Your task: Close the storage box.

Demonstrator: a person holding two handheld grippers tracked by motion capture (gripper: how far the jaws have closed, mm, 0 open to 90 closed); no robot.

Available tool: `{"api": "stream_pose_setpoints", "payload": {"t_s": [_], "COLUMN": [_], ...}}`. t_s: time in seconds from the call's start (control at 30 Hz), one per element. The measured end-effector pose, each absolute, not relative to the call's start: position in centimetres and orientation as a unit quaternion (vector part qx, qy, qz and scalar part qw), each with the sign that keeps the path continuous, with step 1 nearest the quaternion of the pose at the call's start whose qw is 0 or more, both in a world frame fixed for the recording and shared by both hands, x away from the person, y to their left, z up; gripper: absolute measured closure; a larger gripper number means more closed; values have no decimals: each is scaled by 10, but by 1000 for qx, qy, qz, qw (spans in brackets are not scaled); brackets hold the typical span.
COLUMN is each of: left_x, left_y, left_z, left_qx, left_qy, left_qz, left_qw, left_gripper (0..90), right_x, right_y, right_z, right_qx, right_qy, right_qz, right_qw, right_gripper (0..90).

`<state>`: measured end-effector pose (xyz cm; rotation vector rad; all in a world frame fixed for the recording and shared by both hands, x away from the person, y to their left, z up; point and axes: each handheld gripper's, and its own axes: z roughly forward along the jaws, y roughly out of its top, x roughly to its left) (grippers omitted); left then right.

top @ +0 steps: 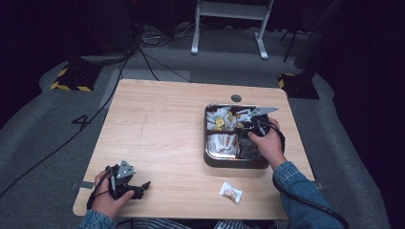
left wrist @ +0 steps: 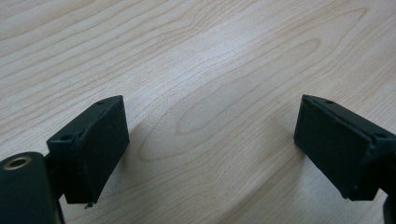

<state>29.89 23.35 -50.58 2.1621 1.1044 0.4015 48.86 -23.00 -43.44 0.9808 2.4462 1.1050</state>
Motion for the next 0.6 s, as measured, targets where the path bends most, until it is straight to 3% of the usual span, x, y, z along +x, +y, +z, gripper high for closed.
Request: {"api": "stream_pose_setpoints", "payload": {"t_s": [0.6], "left_x": [298], "left_y": [234], "left_z": [-506], "left_qx": [827], "left_qy": [424], "left_qz": [154], "left_qw": [335], "left_gripper": [104], "right_x": [488], "right_y": [-229], "right_z": [-438], "right_qx": [353], "right_qy": [840], "right_qz": [386], "right_qw": [143], "right_gripper": [580]}}
